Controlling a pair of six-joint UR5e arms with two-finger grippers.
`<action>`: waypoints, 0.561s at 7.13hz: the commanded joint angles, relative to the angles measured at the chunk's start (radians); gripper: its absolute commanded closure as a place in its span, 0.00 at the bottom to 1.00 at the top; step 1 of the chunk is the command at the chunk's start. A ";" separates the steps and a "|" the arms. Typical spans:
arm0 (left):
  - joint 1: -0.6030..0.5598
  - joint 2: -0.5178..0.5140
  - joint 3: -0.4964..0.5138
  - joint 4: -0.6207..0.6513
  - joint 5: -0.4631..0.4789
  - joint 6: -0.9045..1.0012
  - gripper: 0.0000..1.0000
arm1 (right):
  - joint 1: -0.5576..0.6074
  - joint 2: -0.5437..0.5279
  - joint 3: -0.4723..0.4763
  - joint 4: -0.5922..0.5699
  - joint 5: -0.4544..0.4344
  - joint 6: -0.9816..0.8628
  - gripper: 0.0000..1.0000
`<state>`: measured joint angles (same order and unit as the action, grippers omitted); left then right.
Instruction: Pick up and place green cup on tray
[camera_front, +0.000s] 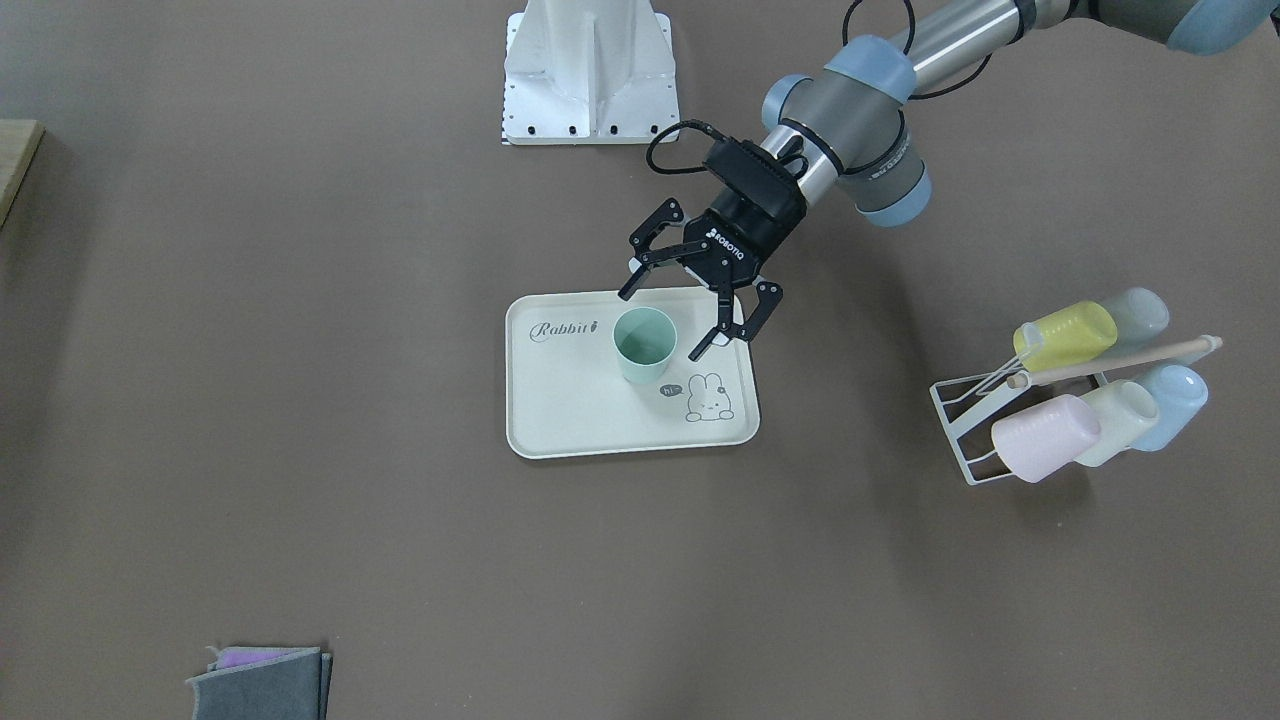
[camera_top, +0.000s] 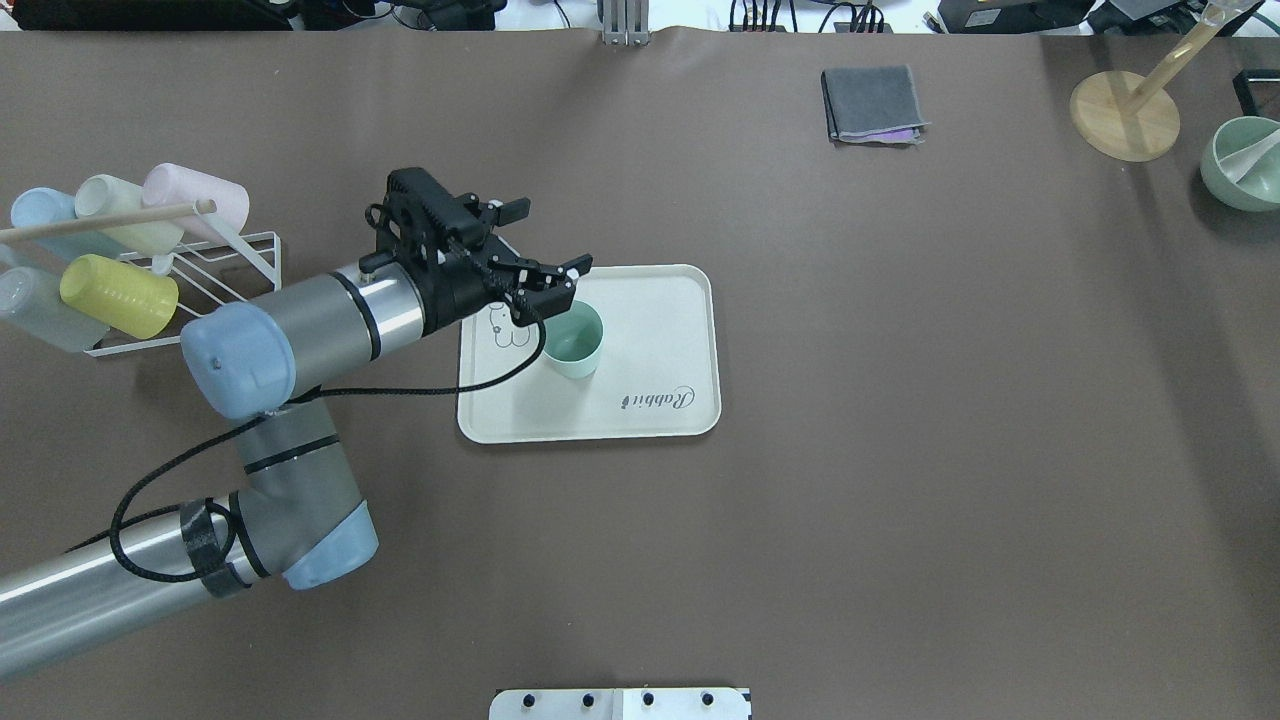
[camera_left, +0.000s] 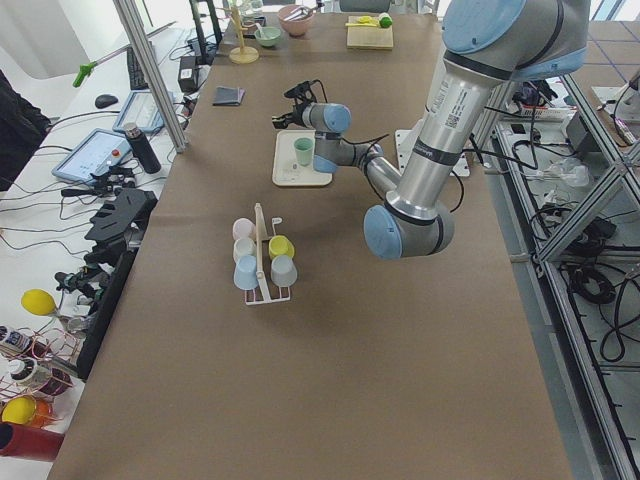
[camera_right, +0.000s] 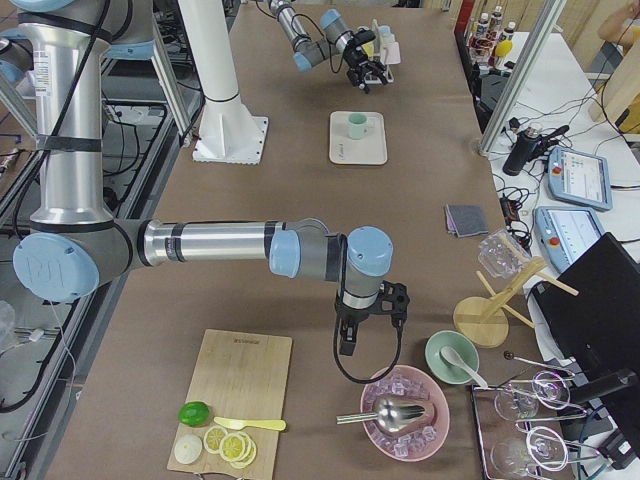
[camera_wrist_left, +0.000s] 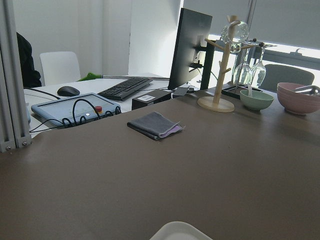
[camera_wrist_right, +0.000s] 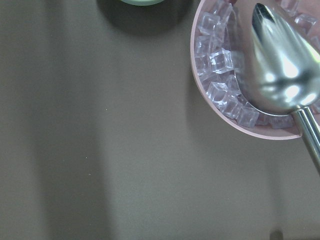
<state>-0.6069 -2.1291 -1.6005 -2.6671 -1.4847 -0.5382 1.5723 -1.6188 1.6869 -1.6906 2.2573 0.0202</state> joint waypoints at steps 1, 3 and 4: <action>-0.140 -0.175 -0.157 0.572 -0.116 0.004 0.02 | 0.000 -0.007 -0.025 0.113 -0.037 -0.011 0.00; -0.163 -0.250 -0.304 1.002 -0.126 0.007 0.02 | 0.002 -0.007 -0.029 0.114 -0.025 -0.003 0.00; -0.168 -0.144 -0.364 1.007 -0.147 0.017 0.02 | 0.002 -0.009 -0.029 0.112 -0.025 -0.003 0.00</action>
<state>-0.7635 -2.3412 -1.8851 -1.7562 -1.6116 -0.5296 1.5732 -1.6259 1.6594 -1.5803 2.2310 0.0158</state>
